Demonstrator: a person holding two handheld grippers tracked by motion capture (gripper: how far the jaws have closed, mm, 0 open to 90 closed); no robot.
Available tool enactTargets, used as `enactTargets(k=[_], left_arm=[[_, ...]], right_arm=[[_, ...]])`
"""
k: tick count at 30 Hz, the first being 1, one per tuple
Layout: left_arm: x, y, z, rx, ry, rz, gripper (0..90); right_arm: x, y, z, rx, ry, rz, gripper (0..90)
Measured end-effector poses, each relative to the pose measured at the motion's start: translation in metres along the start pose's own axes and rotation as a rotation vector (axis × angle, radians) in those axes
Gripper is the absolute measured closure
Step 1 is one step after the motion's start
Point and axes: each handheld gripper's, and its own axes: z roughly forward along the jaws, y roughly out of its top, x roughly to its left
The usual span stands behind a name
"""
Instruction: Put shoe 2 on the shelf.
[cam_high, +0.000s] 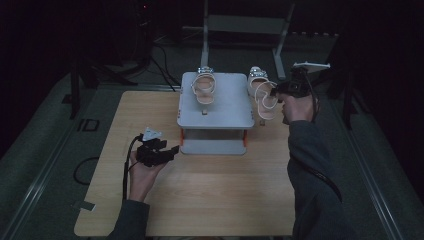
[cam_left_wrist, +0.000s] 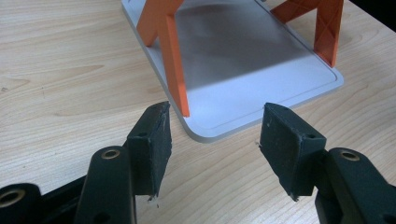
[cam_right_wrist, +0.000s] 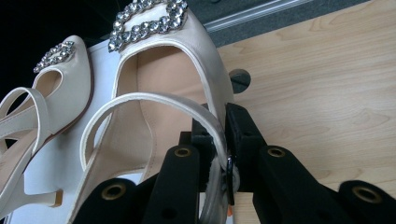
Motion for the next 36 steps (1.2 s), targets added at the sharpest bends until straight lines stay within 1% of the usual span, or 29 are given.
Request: enactTargets(k=[3, 8, 10, 12, 13, 23, 25, 31, 36], left_arm=[[0.001, 0.000, 0.000, 0.001, 0.001, 0.002, 43.5], [0.001, -0.001, 0.000, -0.002, -0.001, -0.002, 43.5], [0.001, -0.001, 0.000, -0.001, -0.002, -0.002, 43.5], [0.001, -0.001, 0.000, -0.001, -0.002, -0.003, 43.5], [0.001, -0.001, -0.001, 0.000, -0.004, -0.002, 43.5], [0.001, -0.001, -0.003, -0.008, -0.011, -0.007, 43.5], [0.002, -0.001, -0.004, -0.010, -0.012, -0.004, 43.5], [0.005, 0.000, -0.008, -0.025, -0.013, -0.015, 43.5], [0.006, 0.000, -0.010, -0.032, -0.017, -0.022, 43.5]], right_arm=[[0.004, 0.000, 0.003, 0.002, -0.004, 0.003, 83.3], [0.015, 0.000, 0.007, 0.004, -0.001, 0.002, 83.3], [0.021, 0.000, 0.009, 0.007, 0.000, -0.005, 83.3], [0.022, 0.000, 0.009, 0.007, 0.000, -0.010, 83.3], [0.027, 0.001, 0.012, 0.007, -0.010, -0.019, 83.3], [0.043, 0.002, 0.022, 0.007, -0.016, -0.019, 83.3], [0.048, 0.002, 0.025, 0.014, -0.015, -0.026, 83.3], [0.064, 0.004, 0.032, 0.019, -0.013, -0.045, 83.3], [0.074, 0.006, 0.040, 0.025, -0.014, -0.044, 83.3]])
